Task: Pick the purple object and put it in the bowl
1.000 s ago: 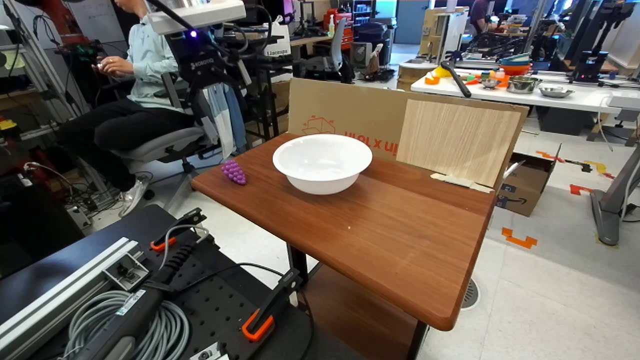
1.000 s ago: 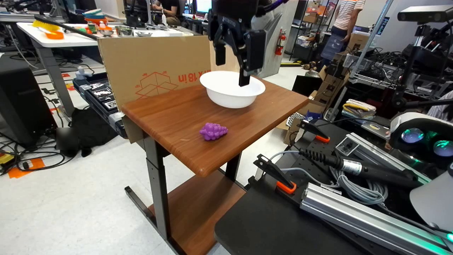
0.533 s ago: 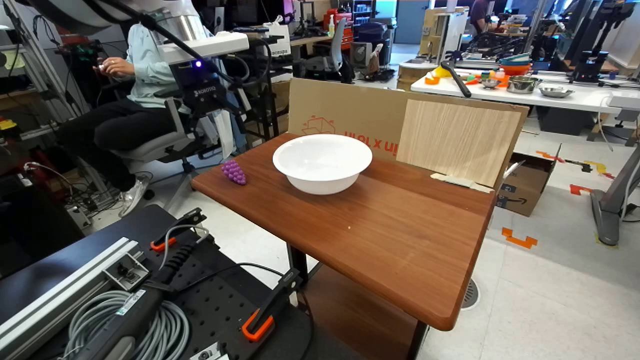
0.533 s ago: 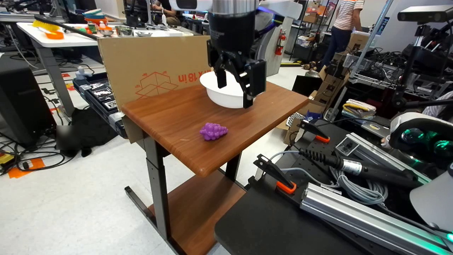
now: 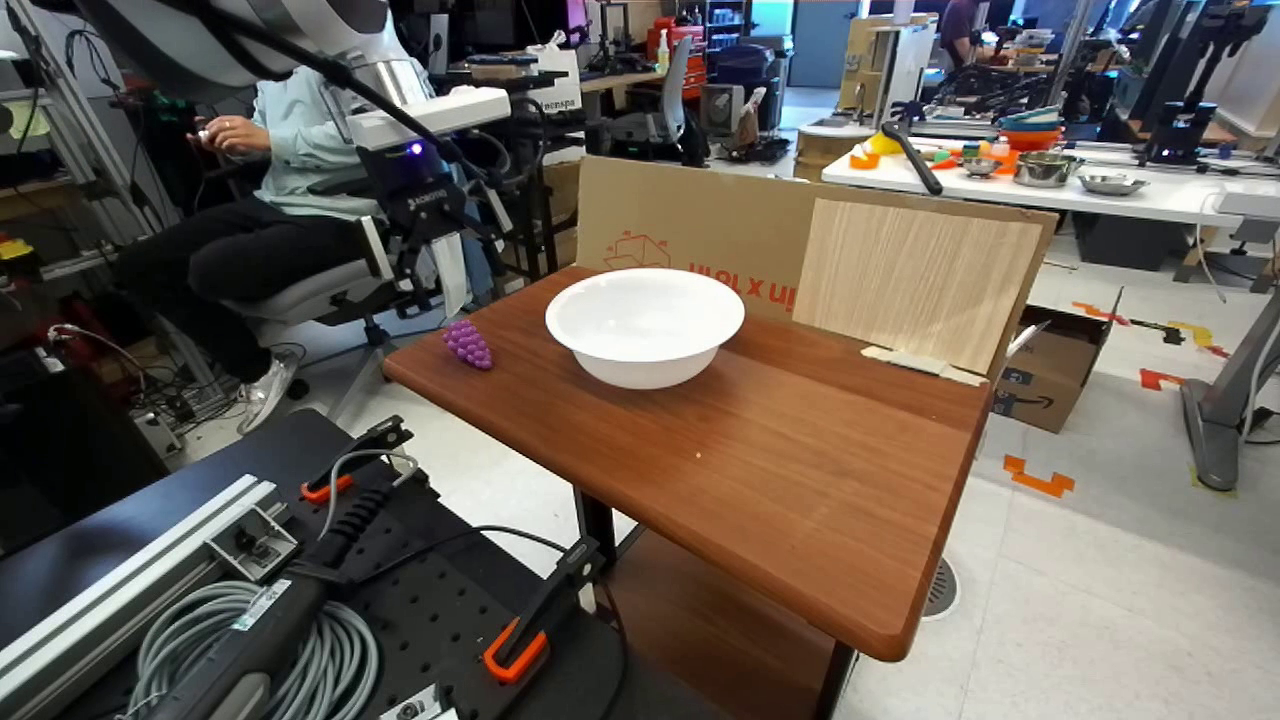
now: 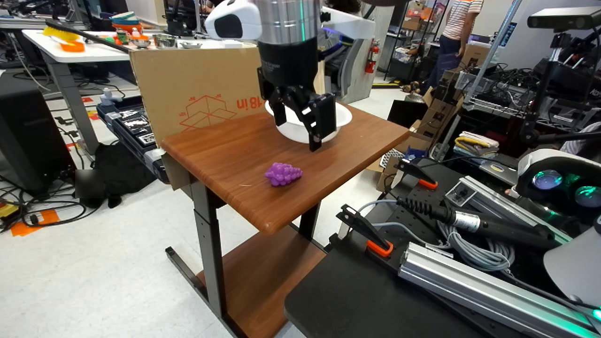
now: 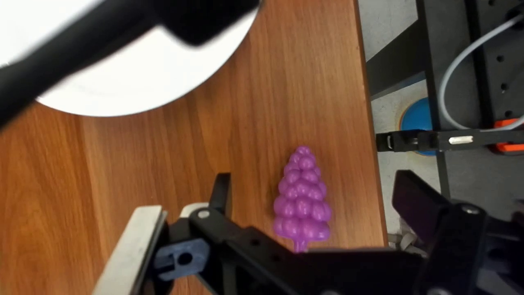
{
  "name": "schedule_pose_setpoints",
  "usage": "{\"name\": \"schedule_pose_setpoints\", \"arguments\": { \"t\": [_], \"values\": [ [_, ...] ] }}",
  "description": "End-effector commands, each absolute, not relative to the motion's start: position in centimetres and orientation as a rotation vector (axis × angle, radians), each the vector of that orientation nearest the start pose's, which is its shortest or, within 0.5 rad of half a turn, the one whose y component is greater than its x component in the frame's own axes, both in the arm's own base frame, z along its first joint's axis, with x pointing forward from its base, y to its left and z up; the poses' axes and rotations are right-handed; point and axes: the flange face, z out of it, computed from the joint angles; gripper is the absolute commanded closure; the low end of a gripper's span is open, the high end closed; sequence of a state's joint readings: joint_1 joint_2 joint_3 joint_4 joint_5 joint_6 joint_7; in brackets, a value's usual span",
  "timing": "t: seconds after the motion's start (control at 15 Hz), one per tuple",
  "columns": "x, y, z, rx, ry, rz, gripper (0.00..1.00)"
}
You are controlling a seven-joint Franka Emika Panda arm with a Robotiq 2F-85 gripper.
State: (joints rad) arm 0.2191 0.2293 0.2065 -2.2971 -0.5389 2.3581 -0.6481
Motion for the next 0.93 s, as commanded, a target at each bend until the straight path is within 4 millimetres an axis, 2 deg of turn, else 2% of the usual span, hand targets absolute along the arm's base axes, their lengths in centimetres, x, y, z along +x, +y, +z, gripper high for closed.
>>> {"name": "schedule_pose_setpoints", "arguments": {
  "t": [0.0,0.27,0.87],
  "values": [
    [47.6,22.8,23.2,-2.514,-2.292,0.269,0.00],
    [47.9,23.4,22.1,-2.528,-2.265,0.284,0.00],
    [49.9,23.5,17.1,-2.572,-2.181,0.420,0.00]
  ]
}}
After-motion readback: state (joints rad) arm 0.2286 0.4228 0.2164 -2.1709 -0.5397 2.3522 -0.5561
